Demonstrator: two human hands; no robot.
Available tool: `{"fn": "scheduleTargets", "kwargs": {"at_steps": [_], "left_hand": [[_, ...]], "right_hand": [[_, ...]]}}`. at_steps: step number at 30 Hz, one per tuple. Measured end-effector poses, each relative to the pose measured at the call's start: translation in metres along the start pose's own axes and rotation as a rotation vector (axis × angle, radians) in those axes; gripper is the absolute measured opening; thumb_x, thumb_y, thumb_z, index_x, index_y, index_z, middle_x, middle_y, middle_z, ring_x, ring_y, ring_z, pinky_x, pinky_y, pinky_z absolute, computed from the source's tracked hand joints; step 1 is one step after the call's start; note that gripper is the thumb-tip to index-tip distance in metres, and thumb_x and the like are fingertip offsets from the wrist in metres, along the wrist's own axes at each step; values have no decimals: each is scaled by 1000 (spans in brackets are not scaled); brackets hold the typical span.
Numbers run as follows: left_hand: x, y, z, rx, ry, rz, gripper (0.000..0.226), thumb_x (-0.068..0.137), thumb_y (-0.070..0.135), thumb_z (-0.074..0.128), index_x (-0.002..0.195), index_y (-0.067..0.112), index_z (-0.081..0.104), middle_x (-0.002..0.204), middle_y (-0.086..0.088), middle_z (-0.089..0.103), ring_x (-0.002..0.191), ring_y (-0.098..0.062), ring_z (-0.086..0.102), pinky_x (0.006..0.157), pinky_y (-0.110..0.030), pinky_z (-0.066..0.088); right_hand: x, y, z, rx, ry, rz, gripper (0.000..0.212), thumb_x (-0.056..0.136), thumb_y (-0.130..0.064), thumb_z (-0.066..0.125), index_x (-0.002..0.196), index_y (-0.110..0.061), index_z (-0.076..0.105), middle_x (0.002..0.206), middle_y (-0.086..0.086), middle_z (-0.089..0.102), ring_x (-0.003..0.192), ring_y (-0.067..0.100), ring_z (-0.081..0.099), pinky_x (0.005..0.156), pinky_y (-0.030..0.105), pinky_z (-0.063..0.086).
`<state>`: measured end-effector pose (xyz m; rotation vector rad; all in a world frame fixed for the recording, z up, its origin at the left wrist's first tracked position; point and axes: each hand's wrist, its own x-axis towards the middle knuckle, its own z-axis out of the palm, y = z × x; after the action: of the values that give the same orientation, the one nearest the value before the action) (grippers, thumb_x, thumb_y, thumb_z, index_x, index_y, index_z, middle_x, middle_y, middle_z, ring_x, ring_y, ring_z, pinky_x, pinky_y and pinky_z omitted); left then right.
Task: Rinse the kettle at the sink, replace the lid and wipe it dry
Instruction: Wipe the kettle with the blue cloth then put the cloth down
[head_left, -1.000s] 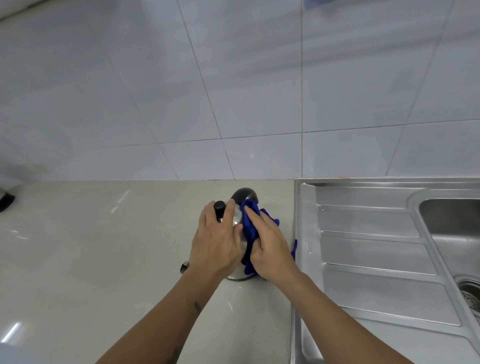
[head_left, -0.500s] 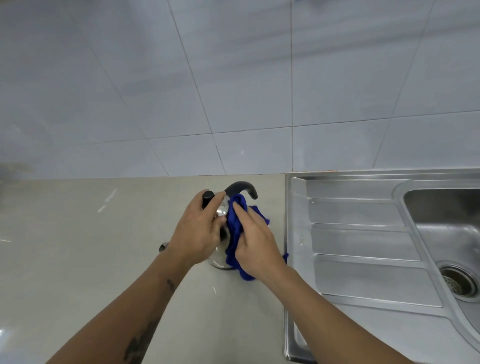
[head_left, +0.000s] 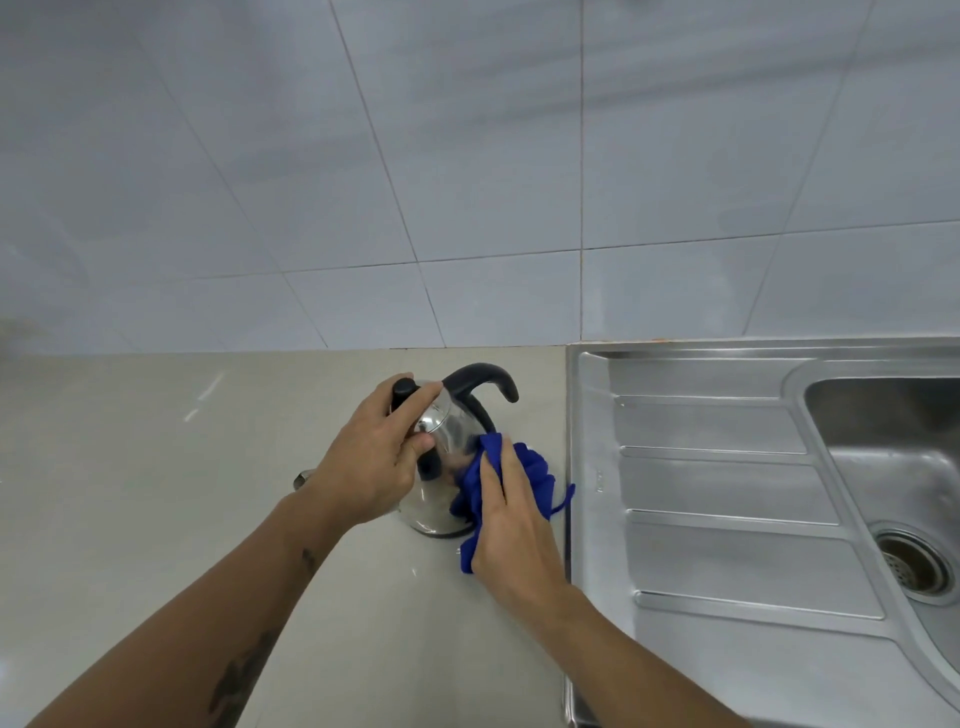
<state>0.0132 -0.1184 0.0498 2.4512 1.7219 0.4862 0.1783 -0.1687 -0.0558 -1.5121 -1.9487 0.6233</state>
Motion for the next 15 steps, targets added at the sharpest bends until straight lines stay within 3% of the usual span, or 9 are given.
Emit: {"fn": "scheduleTargets", "kwargs": {"at_steps": [2,5,8,15], "left_hand": [[2,0,-1,3,-13,-9,54,98,22,53,149,26,37,150,-1,33,133,-22,39,105,-27,35],[1,1,0,-4,-9,-29,53,97,20,53,148,26,38,150,-1,33,134,-21,38,105,-26,33],[0,2,1,-7,-6,-37,53,97,19,54,148,25,39,149,-1,34,134,-21,38,103,-24,31],[-1,6,0,-41,-12,-77,53,97,20,54,148,28,39,149,1,34,133,-20,38,108,-31,37]], "right_hand": [[5,-1,-3,-31,32,-43,86,85,-1,61,157,-8,15,168,7,-1,152,22,14,97,24,49],[12,-8,-5,29,55,-14,79,88,-4,57,156,-7,18,167,8,10,149,26,25,102,34,50],[15,-10,-4,40,60,14,88,86,-6,62,158,-13,12,163,9,22,146,26,30,103,37,48],[13,-5,-6,43,-46,173,98,85,-7,67,158,-16,2,163,2,20,145,21,31,105,33,47]]}}
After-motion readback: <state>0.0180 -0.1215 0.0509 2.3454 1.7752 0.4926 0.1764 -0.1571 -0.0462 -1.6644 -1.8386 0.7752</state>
